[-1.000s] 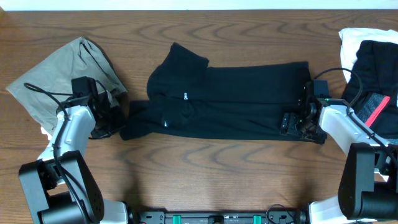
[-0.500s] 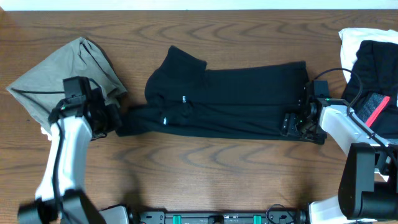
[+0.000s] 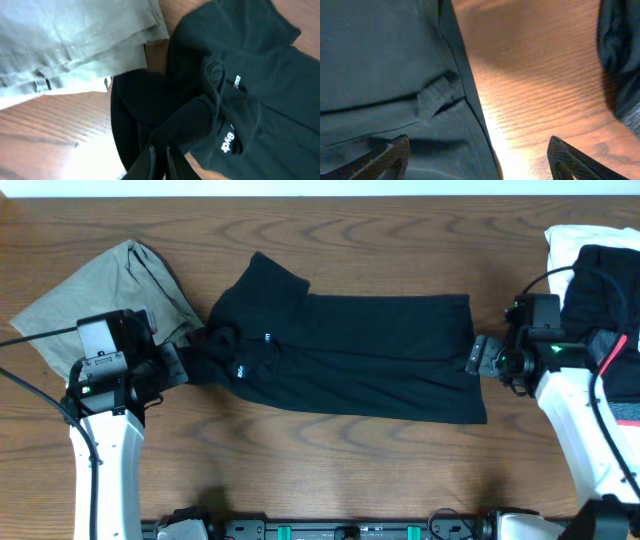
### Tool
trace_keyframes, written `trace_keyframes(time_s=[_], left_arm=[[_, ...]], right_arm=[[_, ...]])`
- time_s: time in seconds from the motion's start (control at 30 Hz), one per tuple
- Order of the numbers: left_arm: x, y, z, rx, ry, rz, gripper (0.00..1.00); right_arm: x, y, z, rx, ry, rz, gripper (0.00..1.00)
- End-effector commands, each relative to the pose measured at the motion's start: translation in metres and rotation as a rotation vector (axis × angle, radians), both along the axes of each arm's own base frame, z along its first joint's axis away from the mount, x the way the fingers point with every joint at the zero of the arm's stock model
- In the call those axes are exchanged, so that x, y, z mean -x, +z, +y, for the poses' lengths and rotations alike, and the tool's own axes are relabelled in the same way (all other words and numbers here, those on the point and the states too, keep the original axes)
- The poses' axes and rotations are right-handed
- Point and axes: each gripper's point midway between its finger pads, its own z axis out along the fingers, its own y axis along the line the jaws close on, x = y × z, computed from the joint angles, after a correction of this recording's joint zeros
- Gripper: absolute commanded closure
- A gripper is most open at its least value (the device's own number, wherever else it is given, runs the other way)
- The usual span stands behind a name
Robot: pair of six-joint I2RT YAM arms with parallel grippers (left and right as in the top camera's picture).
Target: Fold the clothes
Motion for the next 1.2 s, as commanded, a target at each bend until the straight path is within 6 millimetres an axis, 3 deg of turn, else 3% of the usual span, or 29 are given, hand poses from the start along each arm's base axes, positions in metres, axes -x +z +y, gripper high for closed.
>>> trace_keyframes(time_s=[0.0,0.27,0.53,0.7,0.93,1.17], left_arm=[[0.000,0.004,0.003,-0.005,0.012,0.001,0.91],[0.002,0.001,0.002,-0.002,0.013,0.016,0.91],[0.002,0.001,0.002,-0.002,0.013,0.016,0.91],[0.002,0.001,0.002,-0.001,0.012,0.016,0.91],[0.004,0.000,0.002,0.002,0.013,0.026,0.90],[0.004,-0.001,0.002,0.002,0.013,0.028,0.91]], right_arm=[[0.004,-0.002,-0.007,0.017,-0.011,0.024,0.14],[0.016,-0.017,-0.001,-0.008,0.014,0.099,0.13],[0.031,-0.052,0.036,-0.190,0.146,0.200,0.16],[0.024,-0.058,0.074,-0.354,0.315,0.181,0.27],[0.002,-0.066,0.078,-0.334,0.329,0.118,0.30],[-0.004,-0.074,0.070,-0.292,0.304,0.115,0.29]])
